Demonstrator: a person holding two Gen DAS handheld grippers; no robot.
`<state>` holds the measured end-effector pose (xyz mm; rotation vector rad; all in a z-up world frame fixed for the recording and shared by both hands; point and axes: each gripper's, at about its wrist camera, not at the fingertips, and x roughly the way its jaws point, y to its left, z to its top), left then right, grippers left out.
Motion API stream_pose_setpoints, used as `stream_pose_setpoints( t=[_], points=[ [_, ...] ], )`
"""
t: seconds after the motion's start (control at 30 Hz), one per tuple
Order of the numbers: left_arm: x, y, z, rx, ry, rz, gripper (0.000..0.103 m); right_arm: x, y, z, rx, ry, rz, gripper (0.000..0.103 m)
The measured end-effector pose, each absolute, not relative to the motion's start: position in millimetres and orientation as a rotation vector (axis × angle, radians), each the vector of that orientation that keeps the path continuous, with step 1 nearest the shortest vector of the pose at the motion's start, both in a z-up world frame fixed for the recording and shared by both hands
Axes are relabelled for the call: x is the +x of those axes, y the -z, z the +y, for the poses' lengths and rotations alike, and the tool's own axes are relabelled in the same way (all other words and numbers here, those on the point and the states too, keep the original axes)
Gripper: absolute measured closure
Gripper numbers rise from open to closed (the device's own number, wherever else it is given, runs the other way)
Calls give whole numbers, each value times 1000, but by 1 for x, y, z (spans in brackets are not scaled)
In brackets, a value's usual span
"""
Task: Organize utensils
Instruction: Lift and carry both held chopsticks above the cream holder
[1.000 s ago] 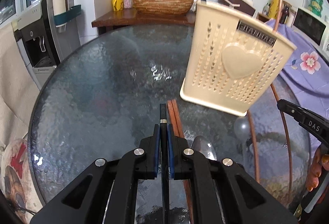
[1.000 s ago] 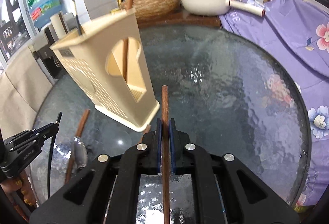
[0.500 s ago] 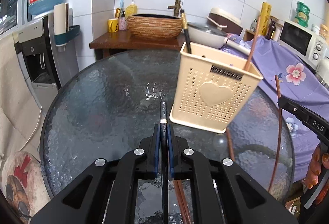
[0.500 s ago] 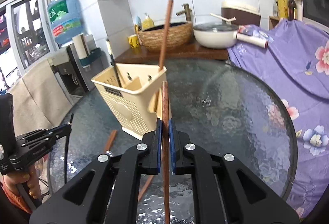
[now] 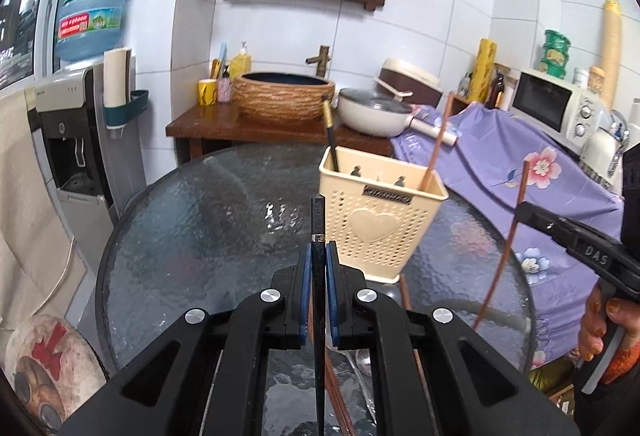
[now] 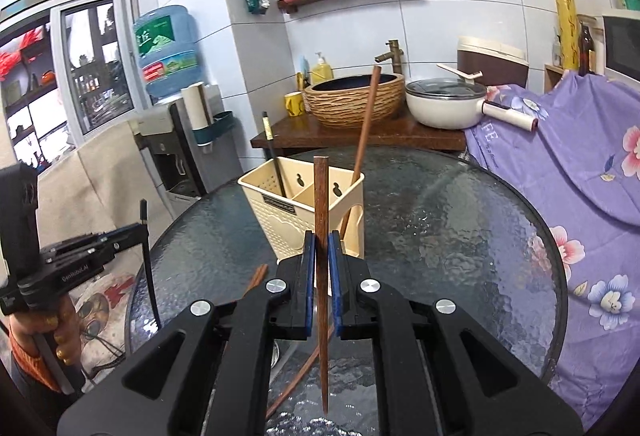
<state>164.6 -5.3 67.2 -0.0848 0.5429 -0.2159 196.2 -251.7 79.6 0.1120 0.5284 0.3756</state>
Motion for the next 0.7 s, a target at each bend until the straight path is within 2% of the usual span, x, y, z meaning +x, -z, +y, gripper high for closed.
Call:
stream_pose_setpoints(
  t=[0.7],
  points=[
    [156, -105, -8, -52, 258, 465, 96, 185, -104, -249, 58, -419, 502, 96]
  ],
)
